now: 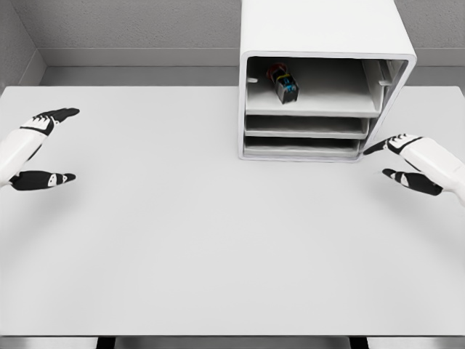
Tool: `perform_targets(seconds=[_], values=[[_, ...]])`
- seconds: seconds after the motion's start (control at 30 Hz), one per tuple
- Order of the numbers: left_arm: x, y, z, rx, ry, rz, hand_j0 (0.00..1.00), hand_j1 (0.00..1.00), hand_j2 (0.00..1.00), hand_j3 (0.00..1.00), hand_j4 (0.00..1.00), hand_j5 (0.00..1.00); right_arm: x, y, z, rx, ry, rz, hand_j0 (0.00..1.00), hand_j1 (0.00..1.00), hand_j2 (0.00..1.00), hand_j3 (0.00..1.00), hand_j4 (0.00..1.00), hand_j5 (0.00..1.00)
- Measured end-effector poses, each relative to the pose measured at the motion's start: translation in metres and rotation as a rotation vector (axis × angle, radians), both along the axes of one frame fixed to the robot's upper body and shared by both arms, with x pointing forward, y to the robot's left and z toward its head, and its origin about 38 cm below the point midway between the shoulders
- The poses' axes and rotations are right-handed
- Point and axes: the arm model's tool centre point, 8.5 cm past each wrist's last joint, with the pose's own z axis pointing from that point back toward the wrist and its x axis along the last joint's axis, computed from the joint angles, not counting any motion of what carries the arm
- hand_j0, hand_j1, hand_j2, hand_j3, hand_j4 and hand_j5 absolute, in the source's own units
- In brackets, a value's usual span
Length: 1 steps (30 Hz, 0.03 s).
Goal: Slide open multi-storey tabletop storage cabinets and put open load switch and slide close multi-storey tabletop storage cabinets
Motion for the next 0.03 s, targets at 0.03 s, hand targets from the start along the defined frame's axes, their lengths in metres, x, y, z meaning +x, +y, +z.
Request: perform_targets(seconds=[0.03], values=[[-0.0007, 0.0005, -0.0014, 0.000, 0.004, 0.001, 1.00, 1.00, 1.00, 1.00, 1.00, 1.00, -0.0004, -0.0039, 0.0027, -0.006, -0.004, -0.007, 0.67, 0.67, 0.67, 0.67, 0.67, 0.67]])
